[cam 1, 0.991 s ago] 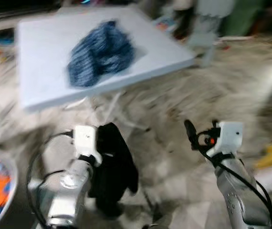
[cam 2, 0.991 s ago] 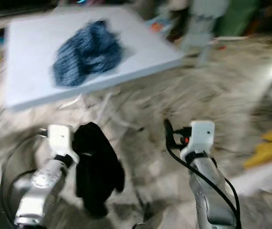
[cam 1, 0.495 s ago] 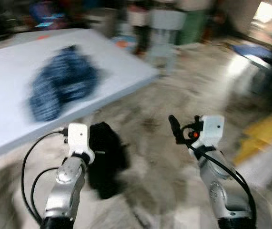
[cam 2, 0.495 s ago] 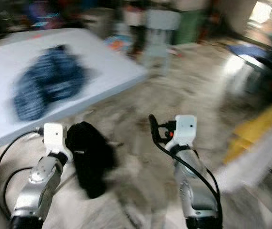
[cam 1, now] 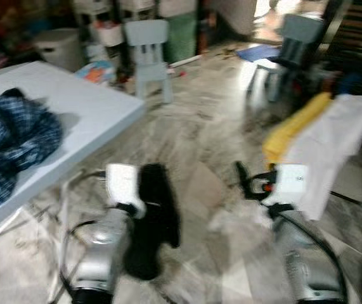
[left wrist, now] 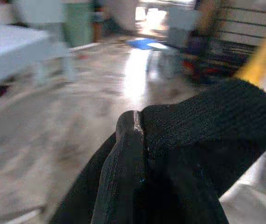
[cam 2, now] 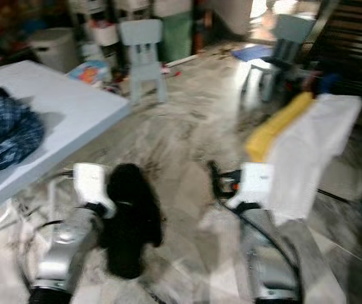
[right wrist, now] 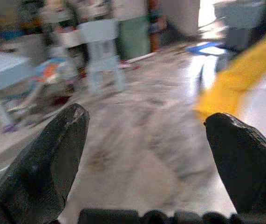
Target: Hang hanger
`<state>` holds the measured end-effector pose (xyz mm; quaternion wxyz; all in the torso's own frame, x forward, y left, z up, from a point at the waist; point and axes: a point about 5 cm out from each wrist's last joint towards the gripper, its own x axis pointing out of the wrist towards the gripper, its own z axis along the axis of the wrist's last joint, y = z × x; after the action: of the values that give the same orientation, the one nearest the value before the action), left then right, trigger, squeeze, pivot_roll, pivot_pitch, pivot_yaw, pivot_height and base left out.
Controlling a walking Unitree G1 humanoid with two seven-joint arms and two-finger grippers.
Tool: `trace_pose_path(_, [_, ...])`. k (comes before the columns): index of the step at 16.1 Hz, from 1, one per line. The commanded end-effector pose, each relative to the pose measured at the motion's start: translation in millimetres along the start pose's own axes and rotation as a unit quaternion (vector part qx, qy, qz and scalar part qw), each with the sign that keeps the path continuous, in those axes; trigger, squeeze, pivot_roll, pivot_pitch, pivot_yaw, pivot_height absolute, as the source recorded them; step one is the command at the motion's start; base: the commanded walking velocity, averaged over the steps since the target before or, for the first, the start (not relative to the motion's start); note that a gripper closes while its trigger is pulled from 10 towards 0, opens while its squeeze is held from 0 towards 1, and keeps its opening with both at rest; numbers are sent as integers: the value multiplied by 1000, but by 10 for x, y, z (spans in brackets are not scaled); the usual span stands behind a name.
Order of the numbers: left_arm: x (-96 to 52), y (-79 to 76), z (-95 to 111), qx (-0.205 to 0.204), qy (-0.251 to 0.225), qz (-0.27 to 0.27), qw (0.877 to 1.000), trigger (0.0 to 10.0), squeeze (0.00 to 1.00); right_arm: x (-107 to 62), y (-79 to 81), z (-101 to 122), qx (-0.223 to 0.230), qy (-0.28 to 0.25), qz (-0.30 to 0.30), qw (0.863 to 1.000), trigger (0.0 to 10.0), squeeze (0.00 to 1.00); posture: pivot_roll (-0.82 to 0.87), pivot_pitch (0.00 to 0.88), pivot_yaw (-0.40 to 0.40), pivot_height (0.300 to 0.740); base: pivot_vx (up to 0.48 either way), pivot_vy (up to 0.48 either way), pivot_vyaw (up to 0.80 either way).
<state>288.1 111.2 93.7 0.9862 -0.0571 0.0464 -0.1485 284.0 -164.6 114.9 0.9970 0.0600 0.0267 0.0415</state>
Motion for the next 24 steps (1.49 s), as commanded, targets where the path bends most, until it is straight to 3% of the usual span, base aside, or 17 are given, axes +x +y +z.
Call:
trace_pose_path(1, [17,40,106,6,-19,0,1000,10000,0,15,29,46,1,-8,3,1000,10000,0,-98,43,31,740,285,0,-800])
trace_pose_path(5, [21,34,111,5,-19,0,1000,10000,0,18,23,52,0,-8,3,1000,10000,0,-100,43,30,740,289,0,-800])
trace_pose_path(6, [20,12,115,-3,-22,-1,1000,10000,0,6,25,66,-3,-11,4,1000,10000,0,-121,98,28,740,345,0,-800])
trace_pose_path(8, [0,8,99,-14,-20,2,1000,10000,0,-32,46,61,-1,-11,3,1000,10000,0,-125,103,31,740,368,309,-800])
trace_pose_path(15, [-14,-31,72,-15,-7,-7,1000,10000,0,-77,59,43,-4,-4,3,1000,10000,0,-133,129,34,740,349,316,0])
trace_pose_path(22, [-31,-66,75,-17,-6,-11,1000,10000,0,-83,64,40,-5,2,2,1000,10000,0,-129,131,25,740,0,0,0])
trace_pose_path(24, [-40,-116,77,-33,-3,-23,999,10000,0,-97,84,25,-3,7,1,1000,10000,0,-126,134,21,740,0,0,-800])
